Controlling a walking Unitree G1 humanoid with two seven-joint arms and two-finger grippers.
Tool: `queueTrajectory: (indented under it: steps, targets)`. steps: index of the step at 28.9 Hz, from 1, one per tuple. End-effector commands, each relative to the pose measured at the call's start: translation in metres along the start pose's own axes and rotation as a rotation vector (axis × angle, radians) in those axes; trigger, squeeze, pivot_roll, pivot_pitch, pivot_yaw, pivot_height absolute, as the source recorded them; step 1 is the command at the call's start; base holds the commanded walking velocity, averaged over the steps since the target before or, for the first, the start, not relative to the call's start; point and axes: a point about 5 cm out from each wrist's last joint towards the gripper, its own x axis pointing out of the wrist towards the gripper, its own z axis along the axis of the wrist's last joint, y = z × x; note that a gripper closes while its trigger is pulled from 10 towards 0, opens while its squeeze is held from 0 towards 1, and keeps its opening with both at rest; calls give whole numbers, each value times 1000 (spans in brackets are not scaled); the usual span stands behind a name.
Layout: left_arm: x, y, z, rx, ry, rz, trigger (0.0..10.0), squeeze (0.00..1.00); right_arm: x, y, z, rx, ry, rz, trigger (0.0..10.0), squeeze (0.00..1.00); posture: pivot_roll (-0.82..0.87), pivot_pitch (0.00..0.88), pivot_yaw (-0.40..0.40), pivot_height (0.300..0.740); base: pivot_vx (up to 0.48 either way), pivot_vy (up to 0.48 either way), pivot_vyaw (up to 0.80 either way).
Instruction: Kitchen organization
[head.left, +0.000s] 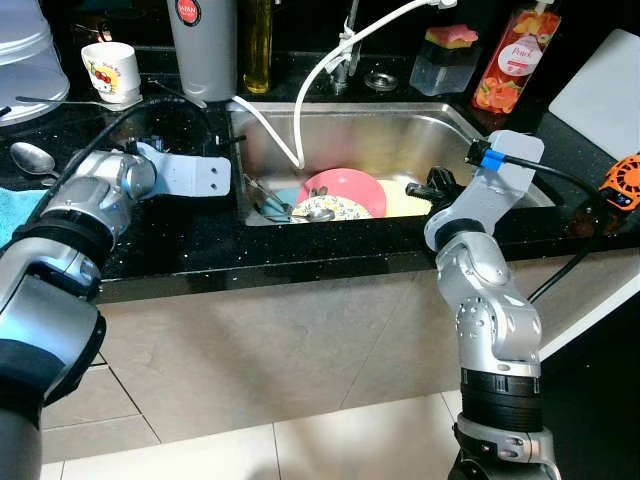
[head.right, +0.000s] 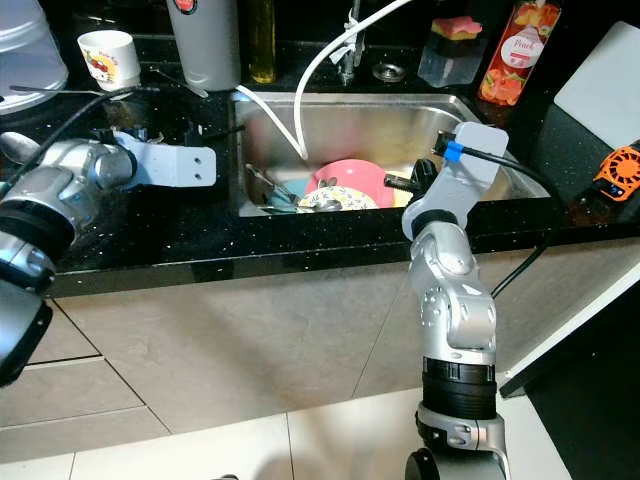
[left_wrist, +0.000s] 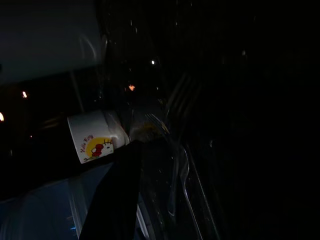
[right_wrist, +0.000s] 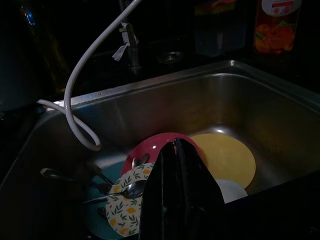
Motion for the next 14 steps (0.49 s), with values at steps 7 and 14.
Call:
queueTrajectory:
  steps: [7, 14]
  targets:
    - [3, -7, -9, 31, 82, -12, 10000, 0, 0, 3, 0, 8, 0, 2, 10000, 0, 283, 80, -65, 740, 0, 0, 0]
    - [9, -22, 0, 94, 82, 4, 0, 0, -3, -1, 0, 7, 0, -12, 10000, 0, 280, 83, -60, 740, 0, 0, 0]
